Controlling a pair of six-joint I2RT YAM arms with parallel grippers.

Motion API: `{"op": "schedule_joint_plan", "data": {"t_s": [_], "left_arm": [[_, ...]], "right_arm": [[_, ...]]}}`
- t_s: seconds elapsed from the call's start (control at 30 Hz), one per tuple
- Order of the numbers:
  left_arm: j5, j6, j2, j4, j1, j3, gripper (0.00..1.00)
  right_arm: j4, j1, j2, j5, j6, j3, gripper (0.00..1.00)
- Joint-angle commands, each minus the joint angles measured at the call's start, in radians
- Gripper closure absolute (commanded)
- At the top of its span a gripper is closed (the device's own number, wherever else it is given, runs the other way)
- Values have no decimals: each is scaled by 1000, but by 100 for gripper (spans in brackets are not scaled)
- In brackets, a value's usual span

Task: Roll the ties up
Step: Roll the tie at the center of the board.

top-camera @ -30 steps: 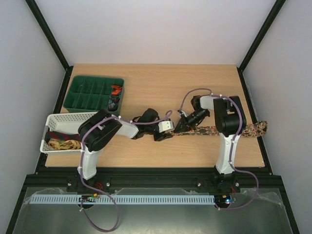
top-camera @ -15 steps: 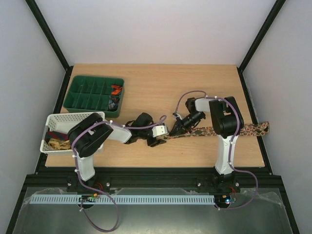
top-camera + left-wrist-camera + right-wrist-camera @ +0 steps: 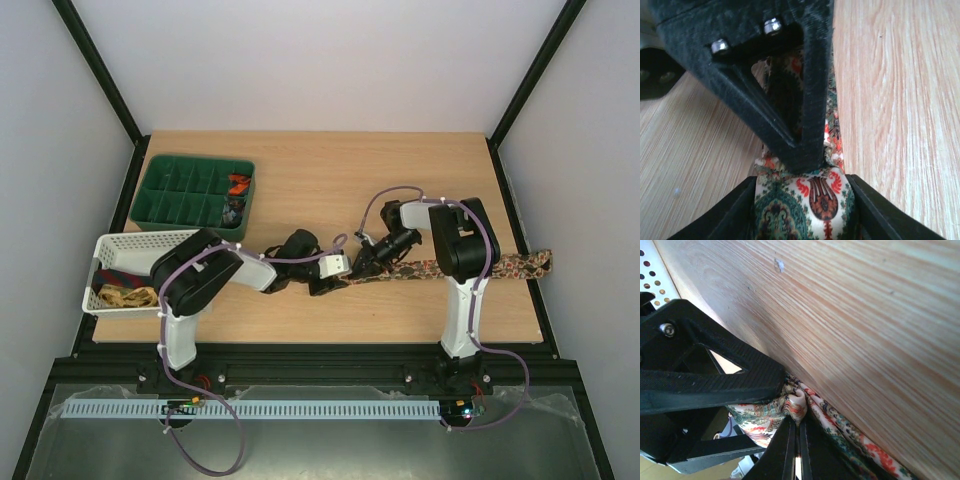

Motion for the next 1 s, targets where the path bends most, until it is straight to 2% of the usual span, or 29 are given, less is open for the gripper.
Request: {"op": "schedule_joint_plan", "data": {"t_s": [0.0,0.17,0.37,0.47,0.7,0.83,0.9,0.97], "left_arm": [[0,48,18,-32,-6,25,57],[-18,68,-12,-162,-1,21,62],[-56,46,-12,-301,0,45,62],[-63,28,-8,-336,0,66,62],[-60,17,4,-361,0,95,62],[-59,21,8,-372,0,103,62],[-58,21,9,-376,0,104,62],[-58,25,10,-380,0,105,62]], "right_arm": [[27,7,60,163,6,-17,97],[-16,-4,8,147,-25,12,86],[-66,-12,-100,53,-70,18,62],[-76,-1,-121,-20,-62,17,59],[-69,50,-106,-35,-45,28,59],[-71,52,-67,30,-69,23,64],[-57,52,-55,76,-75,21,73],[-44,50,-48,100,-73,22,91]]}}
